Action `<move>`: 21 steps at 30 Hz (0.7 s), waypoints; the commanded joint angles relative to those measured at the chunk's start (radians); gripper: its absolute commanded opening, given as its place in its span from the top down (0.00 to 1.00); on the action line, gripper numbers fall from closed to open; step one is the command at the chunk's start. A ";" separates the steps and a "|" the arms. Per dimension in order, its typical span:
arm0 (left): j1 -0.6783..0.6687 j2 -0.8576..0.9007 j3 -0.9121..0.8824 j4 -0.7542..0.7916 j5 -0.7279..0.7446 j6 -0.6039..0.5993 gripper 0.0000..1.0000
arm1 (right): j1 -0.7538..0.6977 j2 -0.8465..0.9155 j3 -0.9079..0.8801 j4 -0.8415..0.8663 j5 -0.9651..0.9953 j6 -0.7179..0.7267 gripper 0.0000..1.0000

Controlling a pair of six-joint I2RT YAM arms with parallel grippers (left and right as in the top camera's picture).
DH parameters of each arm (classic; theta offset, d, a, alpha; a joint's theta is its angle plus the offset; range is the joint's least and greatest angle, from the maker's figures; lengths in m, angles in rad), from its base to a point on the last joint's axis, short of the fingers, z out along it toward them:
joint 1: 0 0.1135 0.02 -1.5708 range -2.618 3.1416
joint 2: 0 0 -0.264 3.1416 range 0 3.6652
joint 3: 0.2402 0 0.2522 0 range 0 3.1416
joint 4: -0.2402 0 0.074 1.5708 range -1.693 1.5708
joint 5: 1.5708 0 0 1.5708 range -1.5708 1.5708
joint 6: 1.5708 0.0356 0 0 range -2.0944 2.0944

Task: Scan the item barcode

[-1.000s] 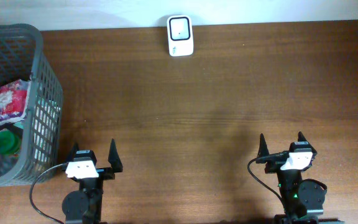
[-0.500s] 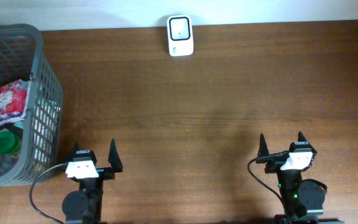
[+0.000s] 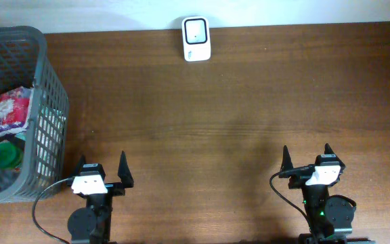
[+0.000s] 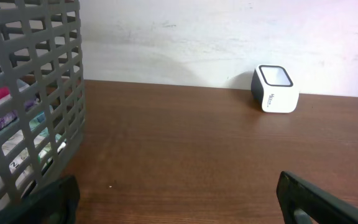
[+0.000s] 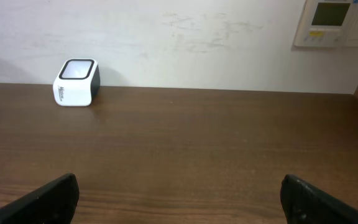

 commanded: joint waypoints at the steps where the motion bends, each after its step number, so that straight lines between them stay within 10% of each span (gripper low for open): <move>1: -0.004 -0.008 -0.005 -0.002 -0.004 0.013 0.01 | 0.011 -0.006 -0.005 -0.006 0.012 0.004 0.01; 10: -0.004 -0.008 0.057 0.936 0.446 -0.003 0.01 | 0.011 -0.006 -0.005 -0.007 0.012 0.004 0.01; 15: -0.004 0.180 0.578 0.438 0.394 0.032 0.01 | 0.011 -0.006 -0.005 -0.007 0.012 0.004 0.01; 17: -0.004 0.395 0.849 0.075 0.672 0.068 0.01 | 0.011 -0.006 -0.005 -0.007 0.012 0.004 0.01; 21: -0.004 0.489 0.861 0.168 0.824 0.064 0.01 | 0.011 -0.006 -0.005 -0.006 0.012 0.004 0.01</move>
